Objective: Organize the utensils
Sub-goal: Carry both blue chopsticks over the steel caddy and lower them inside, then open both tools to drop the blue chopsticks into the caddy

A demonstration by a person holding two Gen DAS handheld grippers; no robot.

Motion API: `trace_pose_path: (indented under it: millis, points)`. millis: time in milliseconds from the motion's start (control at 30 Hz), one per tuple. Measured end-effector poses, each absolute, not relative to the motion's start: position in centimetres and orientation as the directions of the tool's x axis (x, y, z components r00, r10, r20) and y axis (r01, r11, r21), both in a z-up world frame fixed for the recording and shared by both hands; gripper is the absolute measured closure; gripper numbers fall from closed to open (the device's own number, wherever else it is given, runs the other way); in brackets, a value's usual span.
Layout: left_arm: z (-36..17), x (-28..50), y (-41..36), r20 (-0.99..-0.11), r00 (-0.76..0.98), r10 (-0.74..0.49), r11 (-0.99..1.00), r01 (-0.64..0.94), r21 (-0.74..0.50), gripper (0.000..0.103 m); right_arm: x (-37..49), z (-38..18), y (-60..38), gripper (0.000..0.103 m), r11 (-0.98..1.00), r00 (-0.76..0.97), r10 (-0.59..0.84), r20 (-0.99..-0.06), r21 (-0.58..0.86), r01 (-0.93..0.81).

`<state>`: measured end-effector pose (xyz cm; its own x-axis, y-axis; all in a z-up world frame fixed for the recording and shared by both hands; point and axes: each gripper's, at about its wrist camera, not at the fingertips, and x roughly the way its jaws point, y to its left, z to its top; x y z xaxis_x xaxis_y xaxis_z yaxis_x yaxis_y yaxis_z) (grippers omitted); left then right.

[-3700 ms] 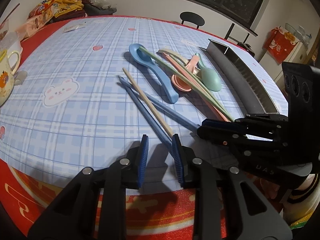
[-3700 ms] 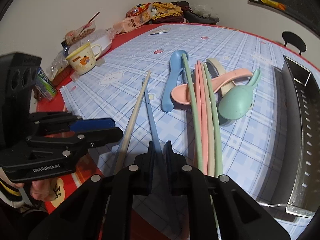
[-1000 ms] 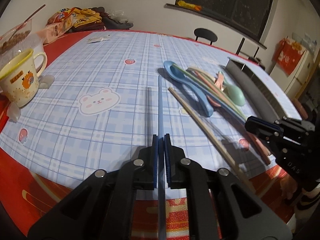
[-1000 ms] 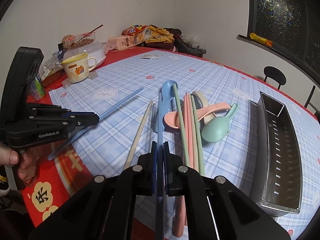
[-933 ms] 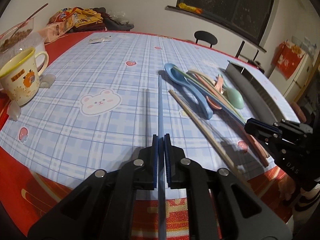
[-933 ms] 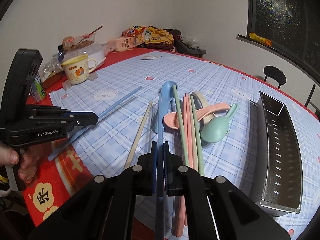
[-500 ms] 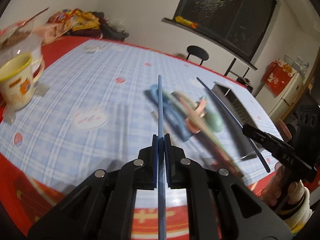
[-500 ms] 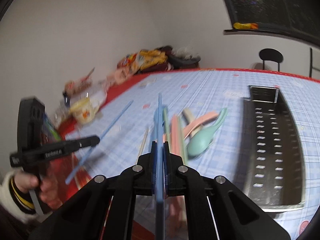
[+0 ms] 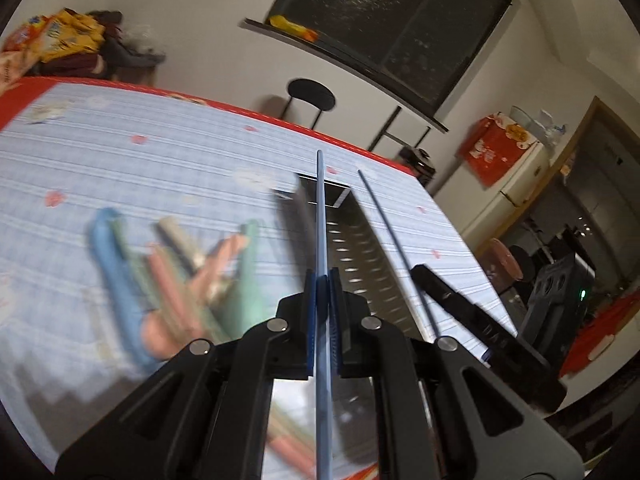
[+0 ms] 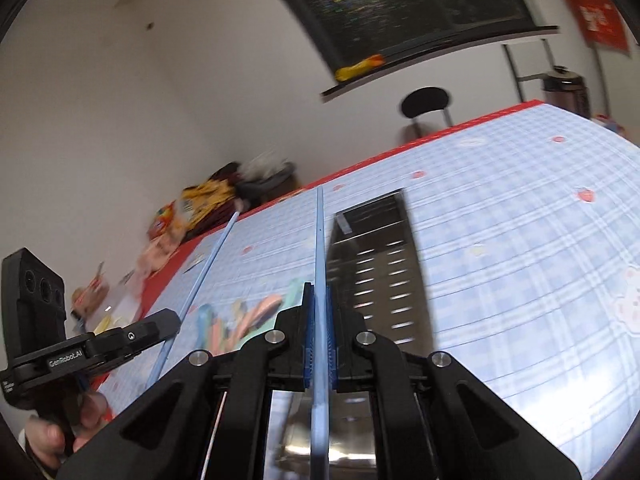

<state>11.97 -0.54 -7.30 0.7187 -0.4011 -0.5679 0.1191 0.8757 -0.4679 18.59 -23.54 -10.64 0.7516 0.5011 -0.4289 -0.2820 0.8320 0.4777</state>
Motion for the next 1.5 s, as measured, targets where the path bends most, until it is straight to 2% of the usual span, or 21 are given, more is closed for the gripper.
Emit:
trace_pose_path:
  millis: [233, 500, 933, 1500]
  points:
    - [-8.7, 17.1, -4.3, -0.561, 0.678, -0.474, 0.810, 0.087, -0.580, 0.093, 19.9, -12.2, -24.9, 0.097, 0.822, 0.735, 0.491, -0.467, 0.528, -0.214]
    - [-10.2, 19.5, -6.1, -0.572, 0.662, -0.484, 0.790, 0.050, -0.611, 0.093, 20.2, -12.6, -25.1, 0.097, 0.829, 0.735, 0.476, -0.482, 0.525, -0.193]
    - [-12.3, 21.0, -6.3, -0.602, 0.660, -0.451, 0.783, -0.032, -0.621, 0.093, 20.6, -12.9, -25.3, 0.097, 0.844, 0.737, 0.444, -0.509, 0.514, -0.154]
    - [-13.5, 21.8, -6.7, -0.631, 0.652, -0.421, 0.803, -0.055, -0.593, 0.095, 21.0, -13.3, -25.4, 0.096, 0.841, 0.732, 0.444, -0.516, 0.522, -0.142]
